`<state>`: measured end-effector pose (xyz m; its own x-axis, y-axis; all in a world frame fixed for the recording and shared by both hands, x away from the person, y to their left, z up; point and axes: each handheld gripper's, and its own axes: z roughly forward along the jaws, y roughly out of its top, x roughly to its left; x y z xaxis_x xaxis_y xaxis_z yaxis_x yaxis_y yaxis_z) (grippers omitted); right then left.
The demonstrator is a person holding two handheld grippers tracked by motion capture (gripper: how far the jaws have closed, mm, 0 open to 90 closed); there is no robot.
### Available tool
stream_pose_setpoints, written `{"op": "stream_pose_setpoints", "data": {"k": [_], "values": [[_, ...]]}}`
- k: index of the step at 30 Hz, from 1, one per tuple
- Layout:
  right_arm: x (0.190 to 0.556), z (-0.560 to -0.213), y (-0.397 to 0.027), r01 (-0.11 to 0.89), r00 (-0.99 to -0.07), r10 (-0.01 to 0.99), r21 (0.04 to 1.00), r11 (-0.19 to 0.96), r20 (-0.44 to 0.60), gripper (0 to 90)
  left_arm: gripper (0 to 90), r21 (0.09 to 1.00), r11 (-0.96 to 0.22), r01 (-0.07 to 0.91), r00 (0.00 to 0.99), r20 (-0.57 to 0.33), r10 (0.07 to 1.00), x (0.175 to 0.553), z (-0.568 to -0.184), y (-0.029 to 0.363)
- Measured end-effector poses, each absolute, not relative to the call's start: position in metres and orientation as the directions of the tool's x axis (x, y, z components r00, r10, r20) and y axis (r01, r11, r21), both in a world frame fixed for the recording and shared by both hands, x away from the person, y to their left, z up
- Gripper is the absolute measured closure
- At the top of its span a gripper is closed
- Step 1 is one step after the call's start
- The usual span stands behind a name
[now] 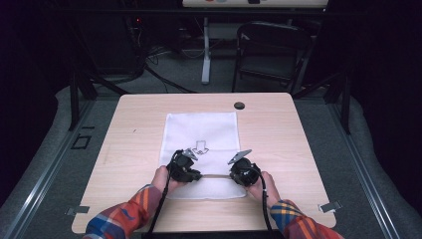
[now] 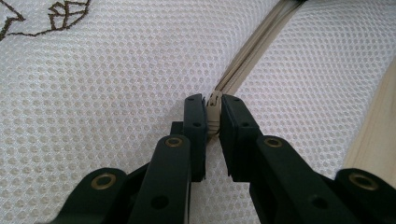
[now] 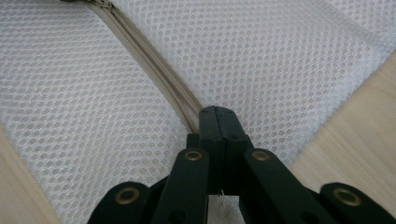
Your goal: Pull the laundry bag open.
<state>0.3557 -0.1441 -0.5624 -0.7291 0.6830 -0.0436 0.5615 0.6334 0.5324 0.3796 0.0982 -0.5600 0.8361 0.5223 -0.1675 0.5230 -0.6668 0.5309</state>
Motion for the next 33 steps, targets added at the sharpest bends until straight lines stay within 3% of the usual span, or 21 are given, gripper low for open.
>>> {"op": "stream_pose_setpoints", "data": {"k": [33], "values": [[0.355, -0.563, -0.144, 0.562, -0.726, 0.686, 0.536, 0.630, -0.044, 90.0, 80.7, 0.525, -0.636, 0.566, 0.805, -0.186, 0.563, 0.380, -0.557, 0.121]]}}
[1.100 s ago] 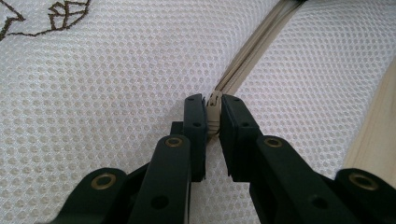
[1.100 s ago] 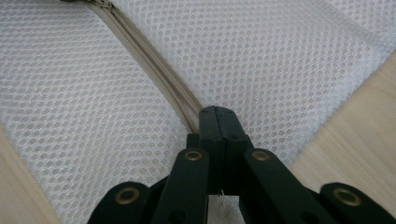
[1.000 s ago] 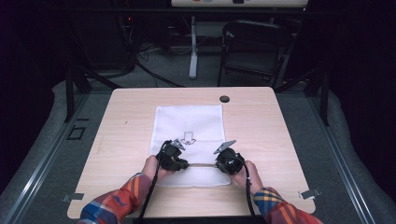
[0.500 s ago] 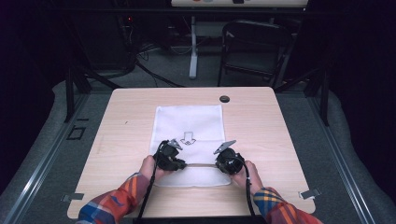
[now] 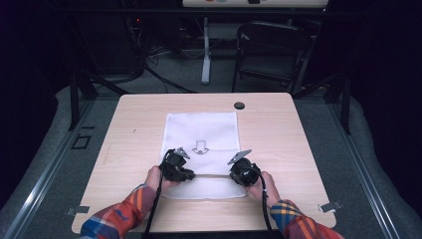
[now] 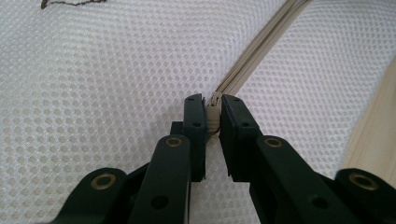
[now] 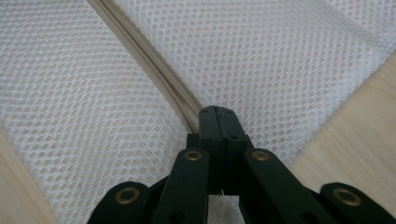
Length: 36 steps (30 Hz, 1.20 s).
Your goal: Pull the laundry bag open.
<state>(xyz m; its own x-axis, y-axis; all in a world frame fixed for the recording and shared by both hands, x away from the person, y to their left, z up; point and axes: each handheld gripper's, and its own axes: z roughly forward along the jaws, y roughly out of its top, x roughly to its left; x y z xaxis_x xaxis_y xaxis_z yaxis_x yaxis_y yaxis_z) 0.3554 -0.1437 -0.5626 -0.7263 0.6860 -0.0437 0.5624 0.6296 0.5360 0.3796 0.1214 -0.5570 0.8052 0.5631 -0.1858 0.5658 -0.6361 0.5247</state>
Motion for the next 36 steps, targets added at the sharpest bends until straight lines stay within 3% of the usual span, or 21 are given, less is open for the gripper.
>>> {"op": "stream_pose_setpoints", "data": {"k": [14, 17, 36], "values": [[0.356, -0.562, -0.145, 0.562, -0.728, 0.684, 0.531, 0.634, -0.048, 90.0, 80.8, 0.521, -0.620, 0.587, 0.779, -0.157, 0.607, 0.381, -0.553, 0.147], [0.355, -0.561, -0.143, 0.537, -0.732, 0.672, 0.511, 0.671, -0.113, 90.0, 80.8, 0.521, -0.612, 0.594, 0.773, -0.160, 0.614, 0.381, -0.552, 0.152], [0.362, -0.562, -0.152, 0.547, -0.737, 0.674, 0.534, 0.644, -0.058, 90.0, 80.8, 0.505, -0.603, 0.618, 0.755, -0.167, 0.634, 0.371, -0.550, 0.161]]}}
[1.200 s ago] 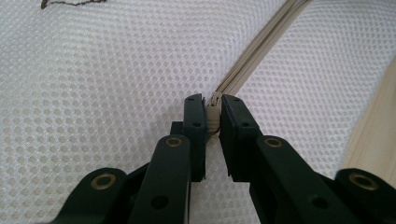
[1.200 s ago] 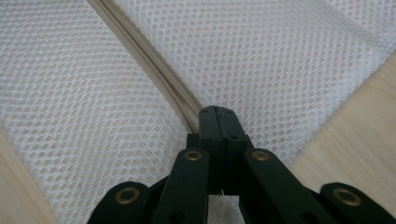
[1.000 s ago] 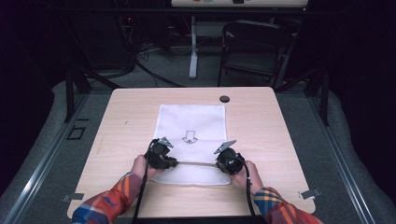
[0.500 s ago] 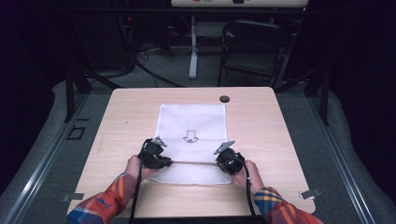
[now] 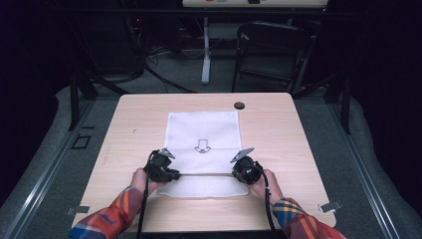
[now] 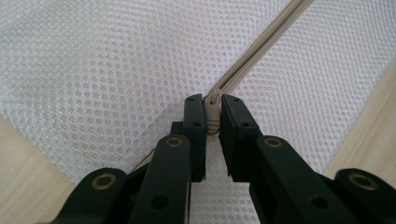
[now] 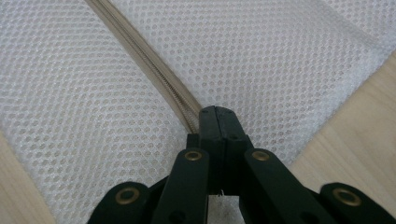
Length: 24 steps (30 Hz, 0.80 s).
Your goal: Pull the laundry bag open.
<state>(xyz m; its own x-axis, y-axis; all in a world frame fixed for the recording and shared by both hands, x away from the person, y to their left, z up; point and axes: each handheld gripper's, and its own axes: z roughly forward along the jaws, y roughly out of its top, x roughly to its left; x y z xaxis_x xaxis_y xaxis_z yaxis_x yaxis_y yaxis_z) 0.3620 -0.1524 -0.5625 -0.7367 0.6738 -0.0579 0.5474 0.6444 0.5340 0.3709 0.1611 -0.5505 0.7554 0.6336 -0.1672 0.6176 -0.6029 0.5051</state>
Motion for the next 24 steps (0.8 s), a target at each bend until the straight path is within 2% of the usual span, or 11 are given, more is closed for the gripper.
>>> {"op": "stream_pose_setpoints", "data": {"k": [24], "values": [[0.363, -0.561, -0.152, 0.558, -0.733, 0.678, 0.523, 0.645, -0.054, 90.0, 80.7, 0.498, -0.551, 0.670, 0.698, -0.167, 0.697, 0.363, -0.545, 0.190]]}}
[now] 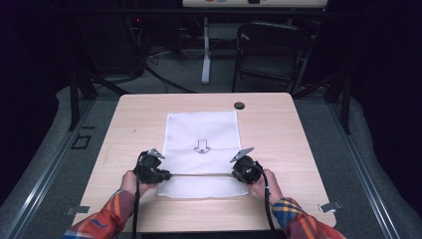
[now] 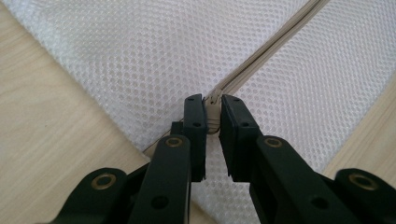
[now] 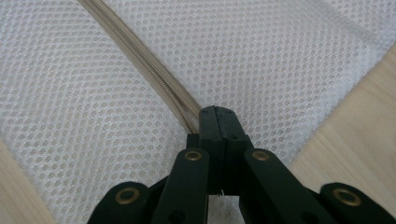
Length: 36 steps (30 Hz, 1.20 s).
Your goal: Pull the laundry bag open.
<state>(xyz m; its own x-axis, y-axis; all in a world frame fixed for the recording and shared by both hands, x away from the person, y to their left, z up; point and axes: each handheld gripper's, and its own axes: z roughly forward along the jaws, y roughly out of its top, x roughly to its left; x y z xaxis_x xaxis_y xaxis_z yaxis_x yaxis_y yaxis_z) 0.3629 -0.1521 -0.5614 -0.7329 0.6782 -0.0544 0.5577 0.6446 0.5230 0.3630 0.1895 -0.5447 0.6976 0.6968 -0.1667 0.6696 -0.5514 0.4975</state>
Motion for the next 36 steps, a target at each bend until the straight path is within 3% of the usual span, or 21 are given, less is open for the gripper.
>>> {"op": "stream_pose_setpoints", "data": {"k": [21, 26, 36], "values": [[0.363, -0.562, -0.152, 0.560, -0.732, 0.680, 0.525, 0.641, -0.051, 90.0, 80.5, 0.480, -0.510, 0.713, 0.636, -0.138, 0.759, 0.358, -0.541, 0.210], [0.363, -0.562, -0.152, 0.561, -0.731, 0.680, 0.526, 0.640, -0.047, 90.0, 80.6, 0.451, -0.460, 0.765, 0.576, -0.157, 0.803, 0.359, -0.544, 0.222], [0.363, -0.562, -0.153, 0.565, -0.727, 0.685, 0.532, 0.631, -0.041, 90.0, 80.3, 0.448, -0.464, 0.764, 0.578, -0.155, 0.801, 0.358, -0.544, 0.222]]}}
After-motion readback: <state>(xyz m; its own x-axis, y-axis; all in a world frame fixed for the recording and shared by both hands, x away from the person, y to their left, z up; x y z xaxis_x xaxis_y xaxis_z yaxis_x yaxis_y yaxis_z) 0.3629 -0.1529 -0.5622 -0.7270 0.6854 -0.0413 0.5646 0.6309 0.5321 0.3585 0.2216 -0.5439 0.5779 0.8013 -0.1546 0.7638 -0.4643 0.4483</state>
